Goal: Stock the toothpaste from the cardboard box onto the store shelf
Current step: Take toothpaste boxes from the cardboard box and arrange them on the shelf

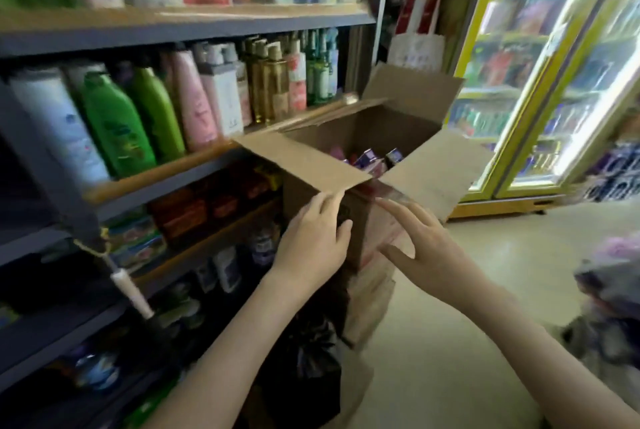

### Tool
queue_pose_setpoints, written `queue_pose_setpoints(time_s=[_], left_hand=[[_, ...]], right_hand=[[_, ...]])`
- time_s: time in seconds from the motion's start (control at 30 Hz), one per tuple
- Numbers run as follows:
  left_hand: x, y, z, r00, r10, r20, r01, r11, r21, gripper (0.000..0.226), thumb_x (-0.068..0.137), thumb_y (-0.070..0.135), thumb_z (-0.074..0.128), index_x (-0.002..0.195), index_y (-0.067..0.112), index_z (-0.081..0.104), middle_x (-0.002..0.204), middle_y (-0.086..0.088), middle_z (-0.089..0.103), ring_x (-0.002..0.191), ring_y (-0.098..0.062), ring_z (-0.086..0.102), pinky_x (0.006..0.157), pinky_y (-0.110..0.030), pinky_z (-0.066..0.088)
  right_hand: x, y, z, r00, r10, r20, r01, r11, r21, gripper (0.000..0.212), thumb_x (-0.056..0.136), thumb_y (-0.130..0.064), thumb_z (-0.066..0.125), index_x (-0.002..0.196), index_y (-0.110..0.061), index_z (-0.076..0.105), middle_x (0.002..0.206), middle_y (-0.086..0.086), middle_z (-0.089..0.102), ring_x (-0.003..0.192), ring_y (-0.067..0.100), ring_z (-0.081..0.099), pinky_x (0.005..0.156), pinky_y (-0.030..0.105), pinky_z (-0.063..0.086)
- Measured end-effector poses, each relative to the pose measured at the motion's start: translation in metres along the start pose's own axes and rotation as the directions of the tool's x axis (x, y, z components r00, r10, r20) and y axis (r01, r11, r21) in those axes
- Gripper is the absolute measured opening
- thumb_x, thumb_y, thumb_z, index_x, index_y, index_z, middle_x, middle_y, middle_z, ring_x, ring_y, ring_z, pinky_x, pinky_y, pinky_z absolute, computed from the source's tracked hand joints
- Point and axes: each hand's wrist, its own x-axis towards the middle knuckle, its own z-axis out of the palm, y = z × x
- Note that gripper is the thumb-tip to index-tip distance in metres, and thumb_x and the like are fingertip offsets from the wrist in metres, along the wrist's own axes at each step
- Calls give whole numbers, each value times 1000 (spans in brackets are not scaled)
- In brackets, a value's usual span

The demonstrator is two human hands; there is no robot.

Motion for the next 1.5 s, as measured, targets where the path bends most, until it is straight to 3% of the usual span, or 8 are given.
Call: queue_pose_setpoints(time_s=[0.23,0.4,0.57,0.77,0.97,1.1,1.3,1.5], left_hand=[[101,54,2,998,3,-58,4,993,114,53,101,33,43,150,22,27,153,4,31,135,-17,36,104,-28,32],[153,33,26,989,-116,96,90,966,243,60,100,43,40,152,35,12,153,9,28,127,-19,46,97,-36,46],[203,3,79,960,-276,42,261,939,224,66,98,44,44,153,29,12,151,4,33,127,-21,46,98,-37,45],[248,6,124,906,-420,-60,386,758,526,72,96,52,38,154,21,6,132,-5,46,118,-25,48,87,-34,42],[266,-9,145,860,-467,-205,493,661,566,62,82,46,64,133,12,56,100,-8,65,89,-29,63,77,-37,46],[263,-12,152,833,-516,-202,549,722,420,57,86,44,48,137,19,52,124,-2,57,113,-25,55,93,-38,33],[260,-15,153,819,-528,-225,574,746,338,49,93,44,50,139,25,48,131,6,53,122,-17,47,99,-29,19],[260,-16,152,821,-497,-280,565,774,284,57,90,61,39,129,24,59,124,7,61,114,-15,55,94,-27,28]], right_hand=[[49,115,-87,999,-42,22,43,998,-48,63,91,-25,62,146,-27,32,141,-5,42,125,18,41,101,30,36],[110,185,-81,995,-43,87,46,998,-34,58,93,-29,59,145,-30,34,142,-8,40,128,10,38,97,17,27],[183,252,-57,984,-88,155,96,994,-44,45,94,-27,57,138,-23,47,136,-4,46,122,15,47,93,15,28],[281,320,-22,942,14,334,27,993,-117,44,93,-26,57,135,-13,49,125,7,51,113,24,54,92,26,39],[346,349,34,718,69,692,88,978,-189,66,87,-45,61,143,-20,37,138,10,47,124,27,47,99,34,40],[369,353,58,527,46,849,221,957,-189,77,82,-39,71,146,-21,32,142,9,45,120,27,52,84,28,45],[380,357,45,696,-158,701,317,943,-102,42,81,-37,62,115,-16,49,114,7,56,102,29,57,78,34,45],[373,365,-59,923,-276,267,89,830,551,28,72,-31,46,91,-20,64,95,-4,61,85,11,56,71,27,44]])
